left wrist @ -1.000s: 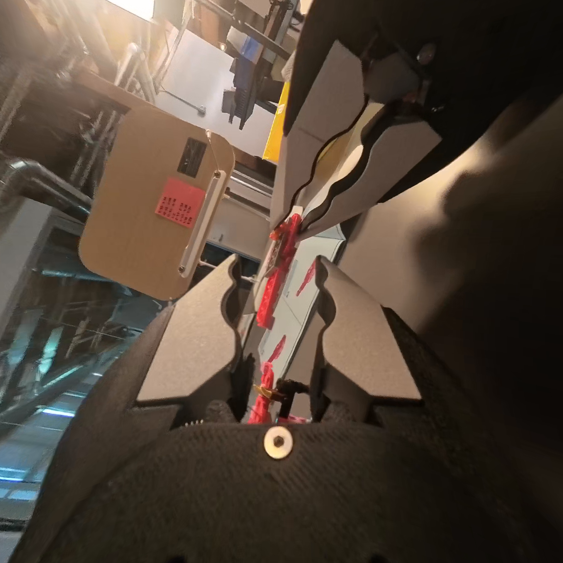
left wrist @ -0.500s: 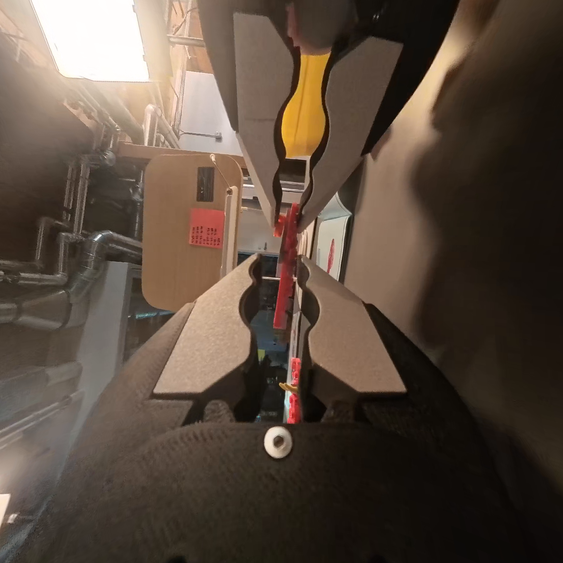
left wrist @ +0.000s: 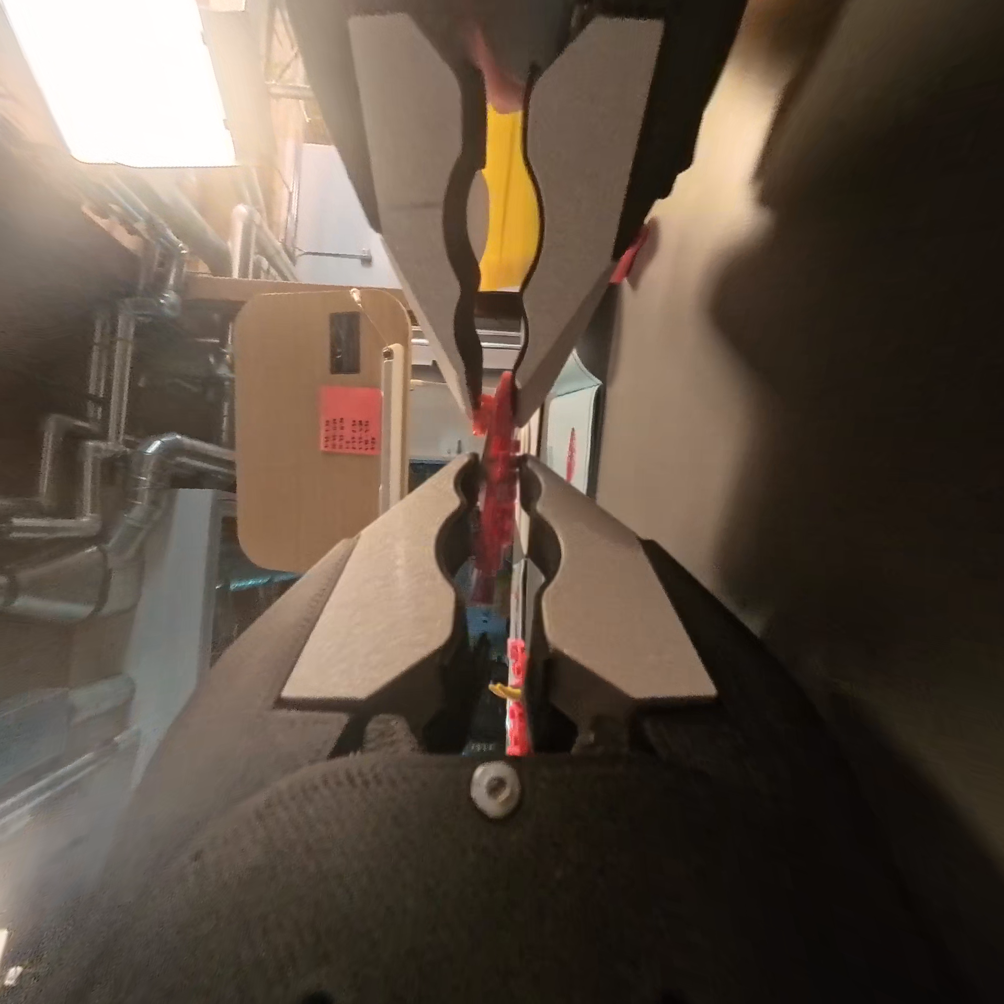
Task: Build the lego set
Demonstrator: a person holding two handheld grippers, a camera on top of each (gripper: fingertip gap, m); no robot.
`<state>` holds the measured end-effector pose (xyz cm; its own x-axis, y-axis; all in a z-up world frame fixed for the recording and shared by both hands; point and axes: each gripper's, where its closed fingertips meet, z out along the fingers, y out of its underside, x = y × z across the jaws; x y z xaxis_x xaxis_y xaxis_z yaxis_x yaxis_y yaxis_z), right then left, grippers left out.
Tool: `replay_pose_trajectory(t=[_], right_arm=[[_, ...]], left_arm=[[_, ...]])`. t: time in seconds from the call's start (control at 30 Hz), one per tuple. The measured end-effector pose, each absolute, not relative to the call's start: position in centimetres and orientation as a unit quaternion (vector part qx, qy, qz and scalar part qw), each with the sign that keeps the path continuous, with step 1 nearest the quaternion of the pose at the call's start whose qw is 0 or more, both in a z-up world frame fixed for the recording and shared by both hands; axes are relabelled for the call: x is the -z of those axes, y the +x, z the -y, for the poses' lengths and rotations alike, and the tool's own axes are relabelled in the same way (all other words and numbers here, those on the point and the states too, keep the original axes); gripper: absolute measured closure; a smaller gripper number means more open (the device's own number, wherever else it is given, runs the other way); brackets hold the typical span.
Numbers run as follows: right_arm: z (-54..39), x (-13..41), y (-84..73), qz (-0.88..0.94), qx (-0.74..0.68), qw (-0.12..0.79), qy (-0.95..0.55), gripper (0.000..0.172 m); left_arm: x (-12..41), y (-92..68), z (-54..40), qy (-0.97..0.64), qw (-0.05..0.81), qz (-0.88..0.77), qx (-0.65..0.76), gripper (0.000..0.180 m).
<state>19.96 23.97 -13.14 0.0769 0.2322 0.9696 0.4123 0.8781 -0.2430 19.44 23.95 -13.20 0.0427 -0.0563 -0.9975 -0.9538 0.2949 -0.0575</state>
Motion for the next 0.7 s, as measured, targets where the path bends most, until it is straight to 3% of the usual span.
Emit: replay_pose_trajectory(t=[0.43,0.7], right_arm=[[-23.6,14.1,19.6,0.7,0.087,0.676,-0.215,0.16],[-23.2,14.9,19.5,0.723,0.035,0.638,-0.263,0.161]], left_arm=[[14.0,19.6,-22.9,-0.431,0.545,-0.607,-0.387,0.17],[14.8,19.8,-22.2,-0.483,0.548,-0.612,-0.304,0.171]])
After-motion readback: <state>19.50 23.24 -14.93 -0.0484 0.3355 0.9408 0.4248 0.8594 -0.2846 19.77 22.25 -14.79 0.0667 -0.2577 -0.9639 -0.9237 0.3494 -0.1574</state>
